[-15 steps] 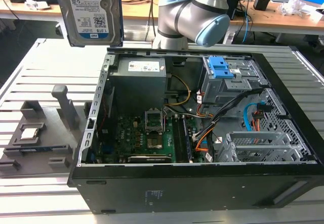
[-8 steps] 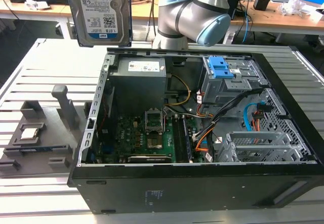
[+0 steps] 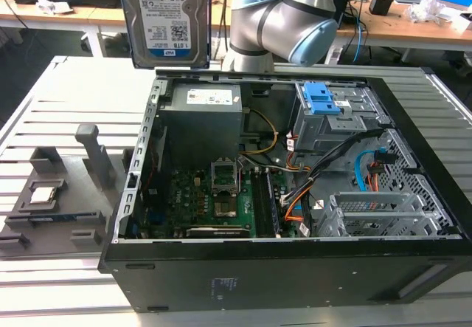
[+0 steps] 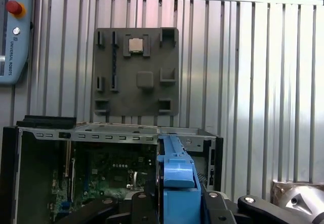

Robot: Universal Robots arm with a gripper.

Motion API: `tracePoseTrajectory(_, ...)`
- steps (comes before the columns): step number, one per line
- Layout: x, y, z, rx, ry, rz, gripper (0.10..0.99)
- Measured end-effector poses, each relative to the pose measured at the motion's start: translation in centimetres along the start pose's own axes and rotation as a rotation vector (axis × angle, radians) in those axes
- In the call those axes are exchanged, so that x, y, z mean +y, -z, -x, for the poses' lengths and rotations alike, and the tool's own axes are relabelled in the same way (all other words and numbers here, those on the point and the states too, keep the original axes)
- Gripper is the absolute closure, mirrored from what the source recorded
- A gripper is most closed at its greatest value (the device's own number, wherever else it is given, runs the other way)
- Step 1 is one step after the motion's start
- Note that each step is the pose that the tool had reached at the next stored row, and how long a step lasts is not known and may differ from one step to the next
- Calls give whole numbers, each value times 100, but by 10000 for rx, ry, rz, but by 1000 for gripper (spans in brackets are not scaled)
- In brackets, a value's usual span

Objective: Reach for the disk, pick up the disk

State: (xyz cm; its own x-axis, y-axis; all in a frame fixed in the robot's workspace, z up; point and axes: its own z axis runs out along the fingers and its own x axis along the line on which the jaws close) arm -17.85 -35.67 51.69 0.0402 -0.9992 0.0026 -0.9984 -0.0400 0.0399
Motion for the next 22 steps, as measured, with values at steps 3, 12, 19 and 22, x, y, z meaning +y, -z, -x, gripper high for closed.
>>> tracePoseTrajectory(3,-72,3,-2,0,-2,2,718)
tracePoseTrajectory(12,-392,16,-10,0,-1,7,718)
tracePoseTrajectory(19,-634,25,-14,-1,-1,14,718)
tracePoseTrajectory(22,-720,29,-16,-1,-1,15,718)
